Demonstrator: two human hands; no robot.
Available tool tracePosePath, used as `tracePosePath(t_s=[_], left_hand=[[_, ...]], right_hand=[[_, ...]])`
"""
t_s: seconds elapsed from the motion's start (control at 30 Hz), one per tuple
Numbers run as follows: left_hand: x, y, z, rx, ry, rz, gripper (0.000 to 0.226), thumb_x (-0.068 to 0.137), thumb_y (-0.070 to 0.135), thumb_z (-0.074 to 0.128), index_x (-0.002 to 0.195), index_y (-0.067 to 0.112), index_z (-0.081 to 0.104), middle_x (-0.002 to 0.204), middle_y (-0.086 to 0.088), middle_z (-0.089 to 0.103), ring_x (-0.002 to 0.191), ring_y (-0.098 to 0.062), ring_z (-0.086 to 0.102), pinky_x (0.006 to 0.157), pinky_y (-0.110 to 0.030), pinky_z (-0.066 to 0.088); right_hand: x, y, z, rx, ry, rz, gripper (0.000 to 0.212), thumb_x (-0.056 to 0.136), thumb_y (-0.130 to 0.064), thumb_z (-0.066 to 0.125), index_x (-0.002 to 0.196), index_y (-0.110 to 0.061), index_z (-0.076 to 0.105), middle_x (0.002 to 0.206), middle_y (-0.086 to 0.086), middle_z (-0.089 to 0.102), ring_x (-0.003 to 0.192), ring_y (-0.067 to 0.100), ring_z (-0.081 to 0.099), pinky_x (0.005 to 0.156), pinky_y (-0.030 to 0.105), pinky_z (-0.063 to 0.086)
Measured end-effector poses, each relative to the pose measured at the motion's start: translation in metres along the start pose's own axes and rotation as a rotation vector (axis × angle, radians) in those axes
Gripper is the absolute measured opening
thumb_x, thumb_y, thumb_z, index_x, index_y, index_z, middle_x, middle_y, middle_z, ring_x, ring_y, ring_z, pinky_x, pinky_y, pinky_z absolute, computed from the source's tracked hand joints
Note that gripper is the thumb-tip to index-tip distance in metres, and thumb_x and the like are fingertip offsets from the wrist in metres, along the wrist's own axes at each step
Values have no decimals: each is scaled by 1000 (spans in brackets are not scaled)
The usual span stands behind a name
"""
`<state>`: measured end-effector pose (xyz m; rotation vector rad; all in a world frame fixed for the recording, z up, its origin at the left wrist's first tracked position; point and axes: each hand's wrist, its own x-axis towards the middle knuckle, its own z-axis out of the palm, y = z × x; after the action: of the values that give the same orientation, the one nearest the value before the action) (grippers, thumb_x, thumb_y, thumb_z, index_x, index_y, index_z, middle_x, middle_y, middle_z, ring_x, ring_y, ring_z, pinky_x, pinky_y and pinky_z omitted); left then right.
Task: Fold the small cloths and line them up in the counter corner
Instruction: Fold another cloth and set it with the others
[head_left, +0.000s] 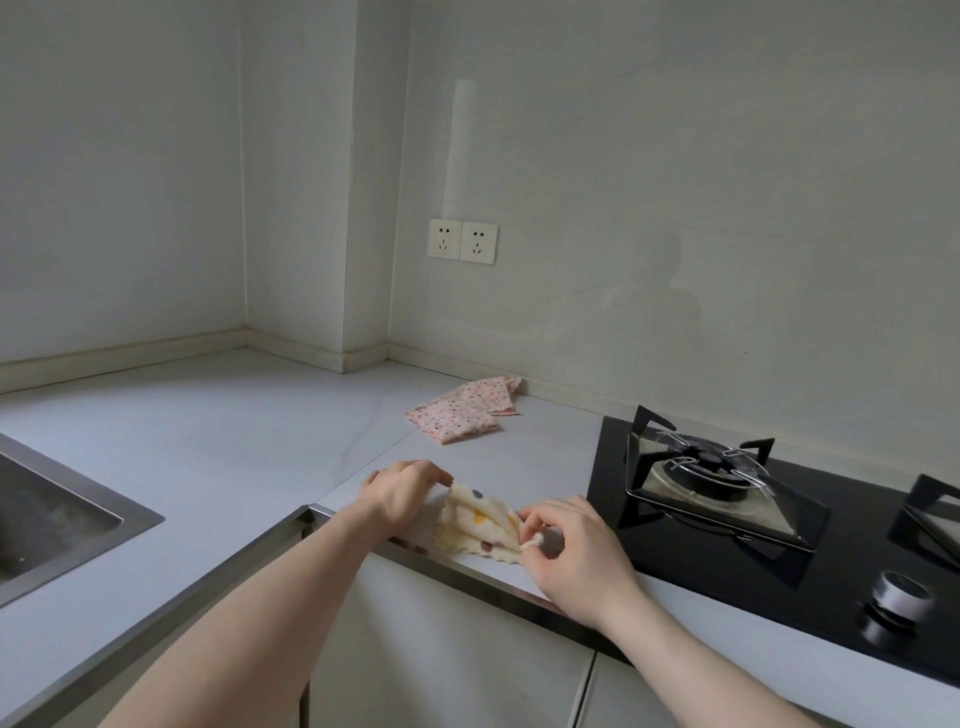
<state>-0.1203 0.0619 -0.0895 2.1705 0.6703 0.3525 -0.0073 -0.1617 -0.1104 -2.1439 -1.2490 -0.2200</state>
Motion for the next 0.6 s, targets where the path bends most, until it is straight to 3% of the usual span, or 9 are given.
tracePosePath(t_s=[0.07, 0.13, 0.23, 0.4, 0.5, 0.6], left_hand=[[0, 2, 2, 0, 11, -25, 44, 85, 72, 38, 93, 42, 70, 130, 8, 67, 127, -21, 53, 119, -43, 29], [0, 1, 5, 43, 40, -47, 56, 65, 89, 52, 92, 44, 71, 119, 11, 70, 121, -21, 56, 114, -42, 37], [-3, 2, 9, 126, 53, -37, 62, 47, 86, 62, 96, 49, 70, 124, 13, 66, 126, -20, 53, 113, -38, 38], [-6, 3, 6, 231, 29, 29, 58, 50, 79, 56, 98, 51, 72, 139, 15, 58, 135, -14, 45, 116, -34, 26], [-9, 0, 8, 249, 60, 101, 52, 57, 73, 55, 98, 46, 72, 136, 19, 59, 120, -10, 48, 111, -32, 25], [-10, -3, 10, 278, 109, 188, 47, 62, 67, 54, 98, 42, 71, 128, 20, 62, 107, -7, 45, 100, -30, 29]], right_hand=[[0, -1, -1, -4, -4, 6, 11, 79, -25, 58, 72, -33, 60, 97, -26, 69, 111, -5, 46, 87, 18, 45], [0, -1, -1, -15, 6, -10, 8, 77, -26, 58, 70, -29, 61, 95, -26, 69, 110, -3, 45, 86, 16, 43], [0, -1, -1, -1, 14, -8, 11, 77, -28, 58, 67, -24, 60, 94, -26, 68, 106, -1, 48, 84, 17, 44], [1, 2, 0, 39, 62, 37, 23, 76, -37, 58, 63, -19, 54, 97, -22, 67, 98, 2, 59, 79, 25, 52], [0, 6, 0, 35, 65, 58, 26, 81, -32, 64, 61, -20, 53, 100, -19, 65, 97, 4, 61, 81, 28, 54], [0, 4, -1, 7, 34, 60, 27, 86, -29, 66, 66, -24, 49, 111, -21, 64, 108, 4, 56, 93, 28, 47]])
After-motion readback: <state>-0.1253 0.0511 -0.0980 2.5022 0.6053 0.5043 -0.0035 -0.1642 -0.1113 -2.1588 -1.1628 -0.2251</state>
